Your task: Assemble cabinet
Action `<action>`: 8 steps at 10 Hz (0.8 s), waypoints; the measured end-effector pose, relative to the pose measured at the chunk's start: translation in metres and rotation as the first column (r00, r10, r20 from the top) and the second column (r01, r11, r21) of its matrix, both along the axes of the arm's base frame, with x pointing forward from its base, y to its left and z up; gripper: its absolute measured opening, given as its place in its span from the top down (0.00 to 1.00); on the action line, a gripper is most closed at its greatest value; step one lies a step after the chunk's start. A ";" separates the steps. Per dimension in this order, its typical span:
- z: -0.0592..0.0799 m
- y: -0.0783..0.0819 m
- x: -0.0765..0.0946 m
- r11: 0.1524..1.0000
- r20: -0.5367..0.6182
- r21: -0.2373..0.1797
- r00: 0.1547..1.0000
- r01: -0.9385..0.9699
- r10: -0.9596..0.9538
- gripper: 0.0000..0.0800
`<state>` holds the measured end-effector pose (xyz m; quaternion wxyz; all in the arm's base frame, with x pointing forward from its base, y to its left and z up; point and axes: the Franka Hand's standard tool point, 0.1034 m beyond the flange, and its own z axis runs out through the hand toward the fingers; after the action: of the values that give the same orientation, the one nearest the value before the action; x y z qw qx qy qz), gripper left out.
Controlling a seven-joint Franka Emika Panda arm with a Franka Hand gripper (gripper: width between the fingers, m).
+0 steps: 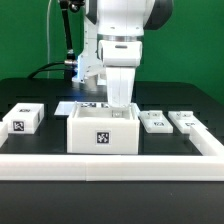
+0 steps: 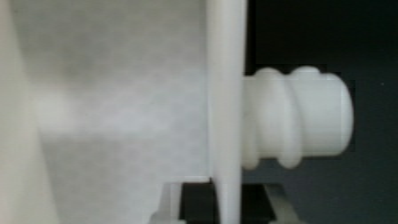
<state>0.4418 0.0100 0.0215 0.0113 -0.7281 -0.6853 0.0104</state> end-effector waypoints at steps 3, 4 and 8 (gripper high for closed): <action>0.000 0.000 0.000 1.000 0.000 0.000 1.000 0.000 0.000 0.96; 0.001 0.000 0.002 1.000 0.000 -0.001 1.000 -0.005 0.005 0.96; 0.003 0.007 0.042 1.000 0.007 -0.002 1.000 -0.017 0.017 0.96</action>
Offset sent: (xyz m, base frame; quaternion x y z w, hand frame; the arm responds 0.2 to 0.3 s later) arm 0.0000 0.0000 0.0000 0.0000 0.0000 0.0000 1.0000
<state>0.4837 0.0175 0.0248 0.0082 -0.7221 -0.6917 0.0088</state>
